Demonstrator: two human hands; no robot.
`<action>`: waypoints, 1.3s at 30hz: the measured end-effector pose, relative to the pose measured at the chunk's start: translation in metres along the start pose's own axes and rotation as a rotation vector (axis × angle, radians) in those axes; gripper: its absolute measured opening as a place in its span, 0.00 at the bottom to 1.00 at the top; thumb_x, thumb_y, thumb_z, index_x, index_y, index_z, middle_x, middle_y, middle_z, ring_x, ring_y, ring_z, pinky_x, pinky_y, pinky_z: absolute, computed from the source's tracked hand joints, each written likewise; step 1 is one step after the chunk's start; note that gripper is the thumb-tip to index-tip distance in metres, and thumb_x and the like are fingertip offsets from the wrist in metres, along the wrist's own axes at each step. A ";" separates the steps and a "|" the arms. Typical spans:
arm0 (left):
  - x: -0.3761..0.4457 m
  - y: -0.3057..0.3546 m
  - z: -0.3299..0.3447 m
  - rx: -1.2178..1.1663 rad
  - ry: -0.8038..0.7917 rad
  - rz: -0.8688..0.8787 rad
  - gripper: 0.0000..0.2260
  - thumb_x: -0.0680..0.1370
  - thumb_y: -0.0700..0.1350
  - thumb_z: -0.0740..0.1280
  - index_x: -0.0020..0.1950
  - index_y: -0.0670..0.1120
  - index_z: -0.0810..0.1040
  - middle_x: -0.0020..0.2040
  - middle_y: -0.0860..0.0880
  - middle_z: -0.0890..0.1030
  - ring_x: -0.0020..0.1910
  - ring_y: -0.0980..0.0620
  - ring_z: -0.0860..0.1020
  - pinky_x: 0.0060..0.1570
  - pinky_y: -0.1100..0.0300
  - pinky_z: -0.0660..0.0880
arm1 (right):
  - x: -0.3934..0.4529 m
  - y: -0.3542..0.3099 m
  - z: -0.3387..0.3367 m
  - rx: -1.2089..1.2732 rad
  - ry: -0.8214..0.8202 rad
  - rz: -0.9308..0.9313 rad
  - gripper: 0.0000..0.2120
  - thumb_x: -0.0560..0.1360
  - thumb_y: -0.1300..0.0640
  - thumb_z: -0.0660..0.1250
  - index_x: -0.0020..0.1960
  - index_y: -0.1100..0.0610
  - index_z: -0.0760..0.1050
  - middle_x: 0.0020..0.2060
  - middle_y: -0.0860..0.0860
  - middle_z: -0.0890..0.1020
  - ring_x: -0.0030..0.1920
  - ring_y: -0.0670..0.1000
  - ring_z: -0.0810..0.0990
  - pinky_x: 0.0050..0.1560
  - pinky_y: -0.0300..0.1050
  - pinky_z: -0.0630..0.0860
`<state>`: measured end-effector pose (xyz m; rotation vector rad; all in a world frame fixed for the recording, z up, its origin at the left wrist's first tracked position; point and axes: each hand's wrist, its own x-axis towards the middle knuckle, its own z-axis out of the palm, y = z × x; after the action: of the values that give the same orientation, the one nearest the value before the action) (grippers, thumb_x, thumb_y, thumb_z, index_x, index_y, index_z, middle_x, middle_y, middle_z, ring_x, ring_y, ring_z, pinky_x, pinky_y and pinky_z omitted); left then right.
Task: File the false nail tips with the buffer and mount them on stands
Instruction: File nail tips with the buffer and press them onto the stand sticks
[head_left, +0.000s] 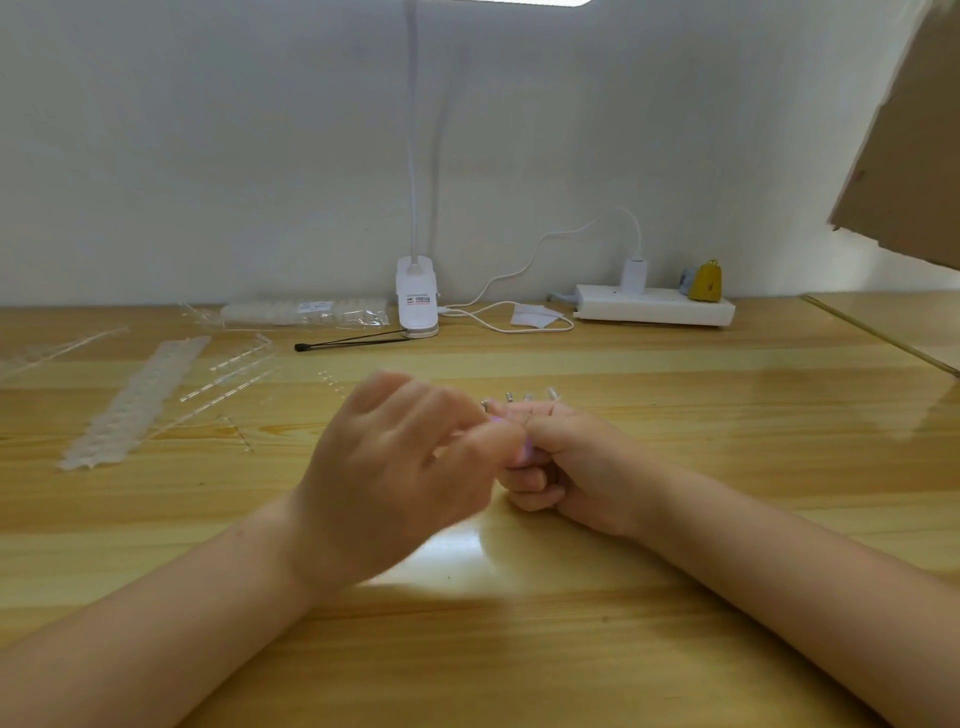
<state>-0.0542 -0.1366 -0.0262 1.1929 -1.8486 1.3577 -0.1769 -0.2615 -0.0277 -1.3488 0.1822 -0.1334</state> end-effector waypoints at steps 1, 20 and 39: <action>0.001 0.004 0.002 -0.010 0.000 0.024 0.11 0.73 0.40 0.71 0.50 0.49 0.72 0.35 0.51 0.81 0.31 0.51 0.77 0.35 0.54 0.73 | 0.000 0.000 0.000 -0.005 -0.012 -0.001 0.13 0.78 0.53 0.59 0.35 0.55 0.66 0.25 0.46 0.65 0.25 0.43 0.61 0.25 0.36 0.51; -0.004 -0.004 0.001 0.026 -0.034 0.023 0.13 0.72 0.39 0.71 0.52 0.51 0.73 0.39 0.51 0.82 0.34 0.52 0.74 0.41 0.56 0.70 | -0.001 0.000 0.002 -0.043 0.020 -0.040 0.11 0.73 0.50 0.62 0.36 0.55 0.71 0.25 0.46 0.66 0.25 0.43 0.62 0.26 0.38 0.50; -0.001 0.002 0.003 0.108 -0.045 0.027 0.13 0.69 0.38 0.72 0.48 0.50 0.73 0.33 0.51 0.78 0.30 0.50 0.75 0.40 0.54 0.71 | 0.003 0.001 0.003 -0.032 0.181 -0.040 0.10 0.73 0.52 0.66 0.37 0.57 0.71 0.25 0.46 0.71 0.24 0.42 0.62 0.21 0.33 0.54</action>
<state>-0.0553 -0.1386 -0.0293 1.2665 -1.8489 1.4727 -0.1736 -0.2590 -0.0285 -1.3726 0.3107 -0.2879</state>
